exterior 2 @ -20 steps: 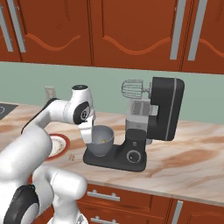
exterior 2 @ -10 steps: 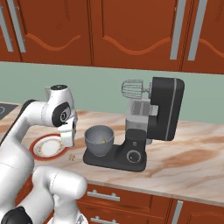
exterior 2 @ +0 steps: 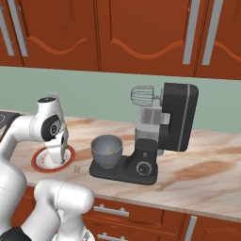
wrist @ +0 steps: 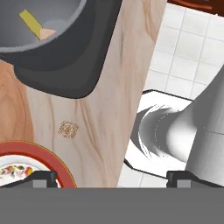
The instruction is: Add butter and sugar cubes to the stand mixer bowl and then turn on the stand mixer to begin making frosting.
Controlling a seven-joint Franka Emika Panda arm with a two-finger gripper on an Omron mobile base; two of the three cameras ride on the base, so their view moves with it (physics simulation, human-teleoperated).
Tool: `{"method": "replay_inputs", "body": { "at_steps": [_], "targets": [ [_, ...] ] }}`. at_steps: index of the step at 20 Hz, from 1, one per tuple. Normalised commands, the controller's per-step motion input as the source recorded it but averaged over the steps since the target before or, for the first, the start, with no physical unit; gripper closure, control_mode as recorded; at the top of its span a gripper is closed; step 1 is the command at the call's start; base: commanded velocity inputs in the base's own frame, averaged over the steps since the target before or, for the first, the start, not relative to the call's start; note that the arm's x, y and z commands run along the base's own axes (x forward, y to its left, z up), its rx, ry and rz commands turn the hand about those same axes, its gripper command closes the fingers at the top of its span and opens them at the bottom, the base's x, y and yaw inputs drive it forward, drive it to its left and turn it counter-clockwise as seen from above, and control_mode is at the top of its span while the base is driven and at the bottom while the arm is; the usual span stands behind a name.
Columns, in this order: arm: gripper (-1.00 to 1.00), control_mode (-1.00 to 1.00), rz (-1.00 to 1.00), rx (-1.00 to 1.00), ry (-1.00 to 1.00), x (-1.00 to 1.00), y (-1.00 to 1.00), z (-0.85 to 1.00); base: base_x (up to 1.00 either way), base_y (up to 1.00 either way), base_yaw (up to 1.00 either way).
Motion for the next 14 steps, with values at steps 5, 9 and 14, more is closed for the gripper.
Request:
{"method": "replay_inputs", "body": {
  "at_steps": [5, 9, 14],
  "targets": [
    [-1.00, -1.00, 0.05, 0.00, 0.05, 0.02, 0.21, -0.23, 0.00, 0.00, 0.00],
    [-1.00, -1.00, 0.04, 0.00, 0.01, 0.11, 0.10, -0.17, 0.00, 0.00, 0.00],
    [-1.00, -1.00, 0.02, 0.00, 0.00, 0.13, 0.09, -0.22, 0.00, 0.00, 0.00]
  ]
}}
